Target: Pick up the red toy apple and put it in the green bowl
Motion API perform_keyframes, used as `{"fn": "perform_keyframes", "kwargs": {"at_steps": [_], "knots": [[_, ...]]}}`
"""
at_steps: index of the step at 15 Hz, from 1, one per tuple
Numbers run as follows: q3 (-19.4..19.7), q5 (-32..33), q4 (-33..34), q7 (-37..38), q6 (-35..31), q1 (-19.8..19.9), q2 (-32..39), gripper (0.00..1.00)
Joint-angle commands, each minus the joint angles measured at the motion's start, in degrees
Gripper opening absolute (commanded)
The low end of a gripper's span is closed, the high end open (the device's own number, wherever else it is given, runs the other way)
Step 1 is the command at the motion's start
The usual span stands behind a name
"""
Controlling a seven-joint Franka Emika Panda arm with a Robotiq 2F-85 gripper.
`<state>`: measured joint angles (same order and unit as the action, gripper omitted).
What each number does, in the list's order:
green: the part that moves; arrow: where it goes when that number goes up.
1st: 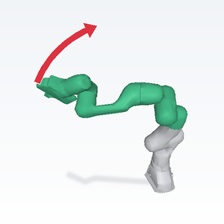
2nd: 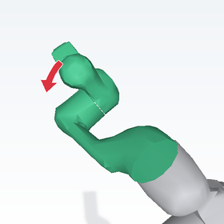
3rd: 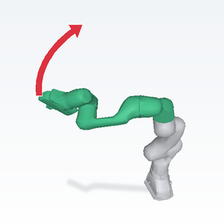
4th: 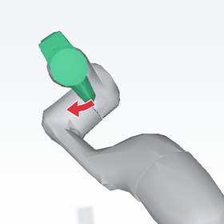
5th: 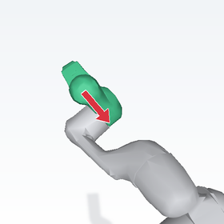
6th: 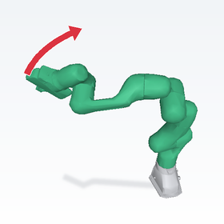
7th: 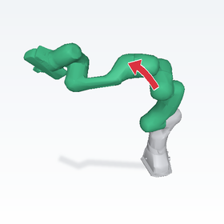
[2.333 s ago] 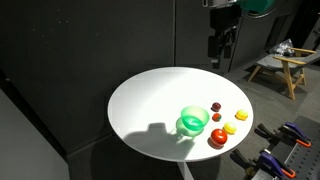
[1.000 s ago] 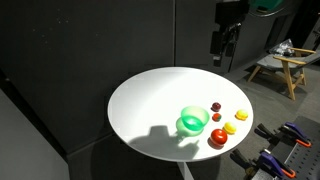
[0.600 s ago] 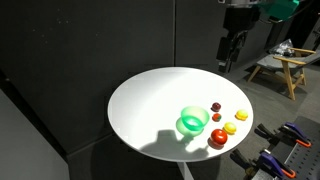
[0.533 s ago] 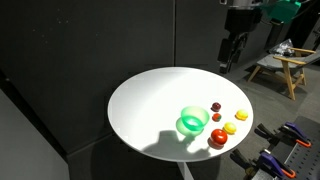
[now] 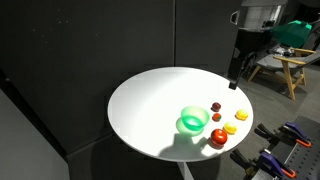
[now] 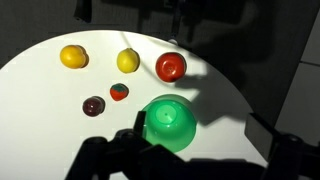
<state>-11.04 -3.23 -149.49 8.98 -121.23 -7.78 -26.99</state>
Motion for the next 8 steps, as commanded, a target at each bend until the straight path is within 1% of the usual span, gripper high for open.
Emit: {"fn": "perform_keyframes", "kwargs": {"at_steps": [1,8], "knots": [[0.87,-1.28,-4.2,0.39,-3.93,-0.51,-1.1,1.0],[-0.18,0.22,-9.49,1.61,-13.96,-0.17,2.41,1.0]]}}
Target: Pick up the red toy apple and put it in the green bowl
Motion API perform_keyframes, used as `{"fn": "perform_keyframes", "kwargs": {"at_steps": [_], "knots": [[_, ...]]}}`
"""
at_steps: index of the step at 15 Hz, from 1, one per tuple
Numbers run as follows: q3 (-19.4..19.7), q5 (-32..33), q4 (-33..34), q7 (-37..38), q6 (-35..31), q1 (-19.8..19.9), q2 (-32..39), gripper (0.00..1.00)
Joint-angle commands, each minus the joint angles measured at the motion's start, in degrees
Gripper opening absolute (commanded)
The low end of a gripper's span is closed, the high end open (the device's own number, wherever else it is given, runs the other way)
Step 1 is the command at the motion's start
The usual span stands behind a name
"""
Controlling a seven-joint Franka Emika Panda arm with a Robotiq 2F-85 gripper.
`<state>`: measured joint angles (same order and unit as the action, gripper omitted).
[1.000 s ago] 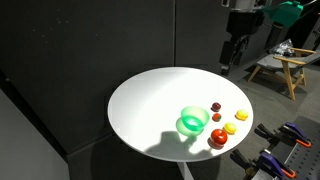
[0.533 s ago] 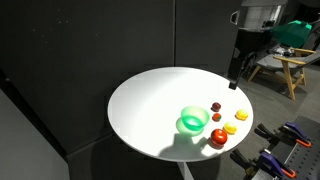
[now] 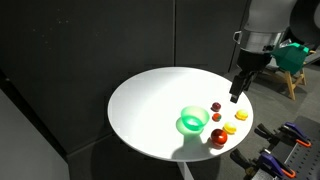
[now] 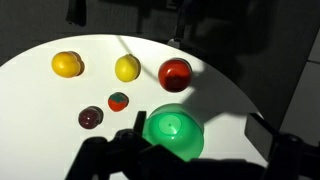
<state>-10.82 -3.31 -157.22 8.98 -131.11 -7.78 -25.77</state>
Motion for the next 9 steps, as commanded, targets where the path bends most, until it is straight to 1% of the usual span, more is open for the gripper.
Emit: {"fn": "perform_keyframes", "kwargs": {"at_steps": [1,5,9], "knots": [[-0.43,0.24,-2.33,1.62,-5.5,-0.21,1.93,1.0],[-0.63,0.45,-2.21,2.34,-9.65,0.04,6.43,1.0],[-0.28,0.17,-2.21,2.38,-11.08,-0.15,9.27,1.0]]}}
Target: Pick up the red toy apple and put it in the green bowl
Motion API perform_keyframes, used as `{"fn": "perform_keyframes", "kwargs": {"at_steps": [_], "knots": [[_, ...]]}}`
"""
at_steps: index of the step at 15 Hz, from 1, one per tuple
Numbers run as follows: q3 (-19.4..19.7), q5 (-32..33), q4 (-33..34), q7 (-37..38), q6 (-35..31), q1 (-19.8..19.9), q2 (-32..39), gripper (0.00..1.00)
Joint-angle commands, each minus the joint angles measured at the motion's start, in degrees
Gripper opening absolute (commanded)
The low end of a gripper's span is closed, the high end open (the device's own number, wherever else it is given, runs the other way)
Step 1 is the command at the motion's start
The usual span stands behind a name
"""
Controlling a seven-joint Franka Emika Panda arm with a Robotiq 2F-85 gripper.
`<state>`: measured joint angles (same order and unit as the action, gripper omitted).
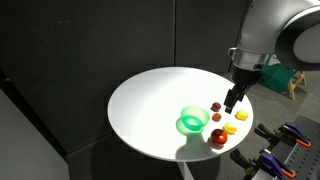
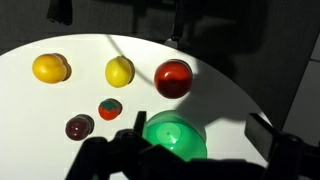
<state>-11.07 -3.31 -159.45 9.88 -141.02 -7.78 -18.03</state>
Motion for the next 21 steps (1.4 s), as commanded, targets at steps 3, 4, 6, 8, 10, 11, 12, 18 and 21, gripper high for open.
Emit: {"fn": "perform_keyframes", "kwargs": {"at_steps": [3,4,6,8,10,11,12,18,21], "knots": [[0.42,0.16,0.07,0.13,-0.46,-0.36,1.6,1.0],[0.42,0.16,0.1,0.13,-0.49,-0.36,1.74,1.0],[0.42,0.16,0.15,0.14,-0.49,-0.36,1.76,1.0],[0.42,0.16,0.17,0.14,-0.49,-0.36,1.76,1.0],[0.42,0.16,0.17,0.15,-0.49,-0.36,1.76,1.0],[0.42,0.16,0.17,0.15,-0.49,-0.36,1.76,1.0],[0.42,0.16,0.17,0.15,-0.49,-0.36,1.76,1.0],[0.11,0.84,0.15,0.6,-2.61,-0.11,3.53,1.0],[0.03,1.32,0.15,0.77,-5.41,0.08,5.87,1.0]]}}
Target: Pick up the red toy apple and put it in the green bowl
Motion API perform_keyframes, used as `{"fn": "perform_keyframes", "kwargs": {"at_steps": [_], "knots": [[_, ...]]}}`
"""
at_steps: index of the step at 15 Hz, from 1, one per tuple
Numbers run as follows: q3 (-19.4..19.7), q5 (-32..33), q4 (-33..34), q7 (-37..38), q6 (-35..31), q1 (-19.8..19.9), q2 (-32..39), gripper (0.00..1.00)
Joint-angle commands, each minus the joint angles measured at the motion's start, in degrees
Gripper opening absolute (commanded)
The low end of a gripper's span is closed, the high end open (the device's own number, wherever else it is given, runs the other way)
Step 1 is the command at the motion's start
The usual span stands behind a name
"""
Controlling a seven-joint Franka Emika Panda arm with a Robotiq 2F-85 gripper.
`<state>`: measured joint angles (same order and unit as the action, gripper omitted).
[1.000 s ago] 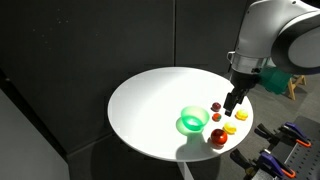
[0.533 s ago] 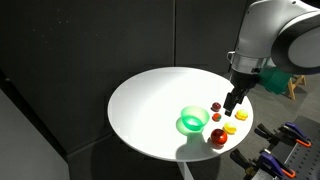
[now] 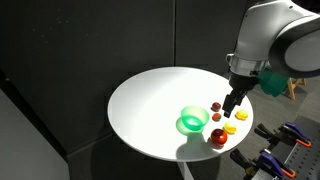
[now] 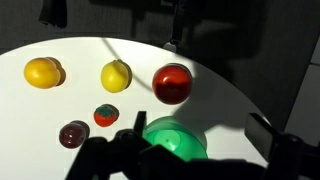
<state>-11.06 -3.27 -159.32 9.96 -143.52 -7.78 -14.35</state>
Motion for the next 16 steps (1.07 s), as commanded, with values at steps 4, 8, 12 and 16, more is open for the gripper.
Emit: {"fn": "perform_keyframes", "kwargs": {"at_steps": [4,8,12,16], "knots": [[-0.13,2.57,0.01,1.51,-7.54,0.28,5.93,1.0],[0.02,4.61,0.0,2.14,-12.31,0.35,10.22,1.0],[0.77,7.17,0.0,3.25,-16.28,0.39,14.14,1.0],[2.43,8.33,0.01,5.31,-18.46,0.19,17.73,1.0]]}}
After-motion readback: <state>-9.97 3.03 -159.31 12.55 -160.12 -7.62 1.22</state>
